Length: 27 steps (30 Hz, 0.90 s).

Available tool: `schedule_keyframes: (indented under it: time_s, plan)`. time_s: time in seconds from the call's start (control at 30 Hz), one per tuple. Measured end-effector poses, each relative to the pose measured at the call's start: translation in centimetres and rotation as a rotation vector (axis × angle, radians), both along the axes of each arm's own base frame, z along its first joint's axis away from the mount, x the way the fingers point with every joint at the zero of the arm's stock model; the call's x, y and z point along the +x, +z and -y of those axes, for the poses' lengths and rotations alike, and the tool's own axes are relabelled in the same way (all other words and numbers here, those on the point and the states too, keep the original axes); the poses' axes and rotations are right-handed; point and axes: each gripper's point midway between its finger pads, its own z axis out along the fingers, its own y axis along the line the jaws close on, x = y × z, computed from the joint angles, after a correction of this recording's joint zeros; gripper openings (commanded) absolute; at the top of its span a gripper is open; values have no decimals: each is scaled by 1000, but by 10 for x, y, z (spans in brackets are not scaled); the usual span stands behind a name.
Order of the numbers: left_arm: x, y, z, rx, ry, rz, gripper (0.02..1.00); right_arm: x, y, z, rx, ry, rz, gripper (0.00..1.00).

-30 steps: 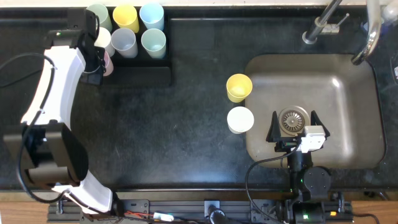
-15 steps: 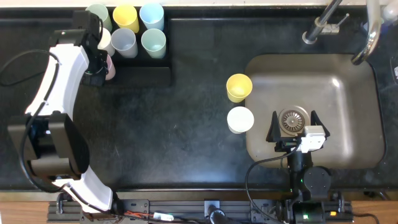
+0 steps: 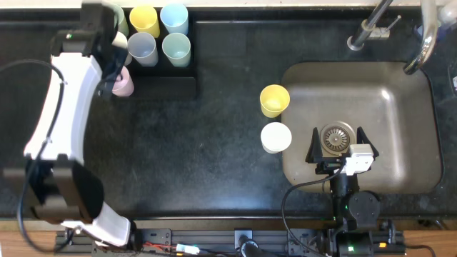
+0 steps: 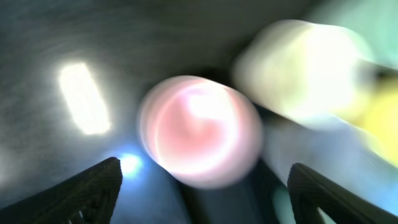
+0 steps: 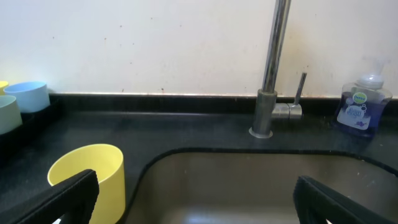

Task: Store Cups

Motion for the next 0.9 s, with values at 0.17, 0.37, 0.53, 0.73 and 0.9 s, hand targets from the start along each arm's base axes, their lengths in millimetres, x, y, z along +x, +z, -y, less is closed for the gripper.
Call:
schedule_keyframes:
  time_s: [0.17, 0.37, 0.53, 0.73, 0.9]
  plan:
    - [27, 104, 124, 69, -430, 229, 936, 0, 0, 0, 0, 0, 0, 998]
    - [-18, 99, 258, 25, -801, 152, 932, 0, 0, 0, 0, -1, -1, 998]
    - [-56, 20, 308, 5, -971, -123, 934, 0, 0, 0, 0, 0, -1, 996]
    - [-82, -31, 340, 11, -1084, -278, 910, 0, 0, 0, 0, -1, -1, 998]
    - [-85, -45, 347, 18, -1122, -308, 866, 0, 0, 0, 0, 0, -1, 996]
